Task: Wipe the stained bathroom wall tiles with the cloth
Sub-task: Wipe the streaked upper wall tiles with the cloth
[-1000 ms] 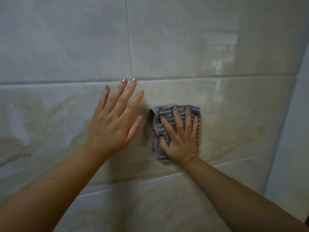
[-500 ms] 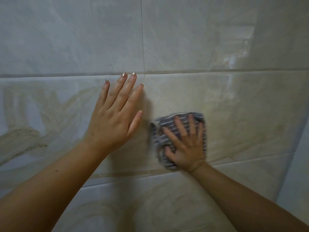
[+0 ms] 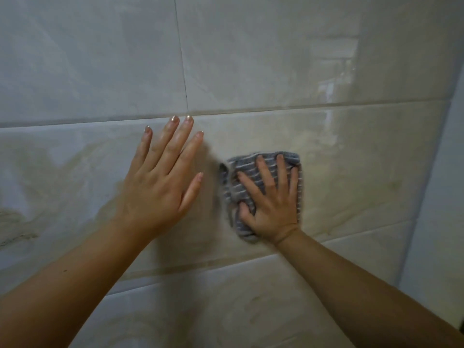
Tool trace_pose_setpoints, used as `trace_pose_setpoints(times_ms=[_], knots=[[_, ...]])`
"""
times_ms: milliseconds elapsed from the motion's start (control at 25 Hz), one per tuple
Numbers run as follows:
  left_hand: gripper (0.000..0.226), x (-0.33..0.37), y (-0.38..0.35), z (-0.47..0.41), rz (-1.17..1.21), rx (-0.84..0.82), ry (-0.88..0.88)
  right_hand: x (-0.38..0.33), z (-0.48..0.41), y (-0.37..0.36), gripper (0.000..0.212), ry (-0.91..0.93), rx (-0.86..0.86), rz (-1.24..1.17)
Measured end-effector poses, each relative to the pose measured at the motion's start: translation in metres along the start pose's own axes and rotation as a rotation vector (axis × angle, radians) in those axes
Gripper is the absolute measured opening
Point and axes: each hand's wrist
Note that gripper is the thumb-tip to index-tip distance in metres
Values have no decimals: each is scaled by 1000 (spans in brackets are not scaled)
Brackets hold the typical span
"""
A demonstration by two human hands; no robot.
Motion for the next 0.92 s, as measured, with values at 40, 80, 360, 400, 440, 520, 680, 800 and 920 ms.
trace_pose_setpoints(times_ms=[40, 80, 360, 400, 440, 520, 680, 800, 920], knots=[[55, 2, -1, 0, -9, -1, -3, 27, -3, 0, 63, -82, 29, 37], [55, 3, -1, -1, -16, -1, -1, 54, -10, 0, 63, -176, 48, 74], [54, 30, -3, -14, -9, 15, -12, 72, 16, 0, 58, -771, 84, 157], [54, 34, -5, -18, -8, 20, -20, 53, 21, 0, 60, -686, 34, 135], [54, 38, -7, -22, -5, 26, -31, 41, 17, 0, 62, -576, -1, 110], [55, 45, -11, -34, 0, 35, -51, 58, -16, 0, 63, -435, 8, 71], [54, 58, -23, -46, 1, 38, -42, 149, -39, 3, 59, -614, 135, 141], [55, 69, -36, -47, 7, 10, -50, 145, 14, 2, 58, -752, 112, 119], [56, 81, -47, -55, 18, -18, -67, 117, 23, 0, 60, -560, 42, 92]])
Point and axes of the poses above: each hand's wrist, its own z-axis away from the middle knuckle, its own y-axis out of the back of the hand, x = y × z
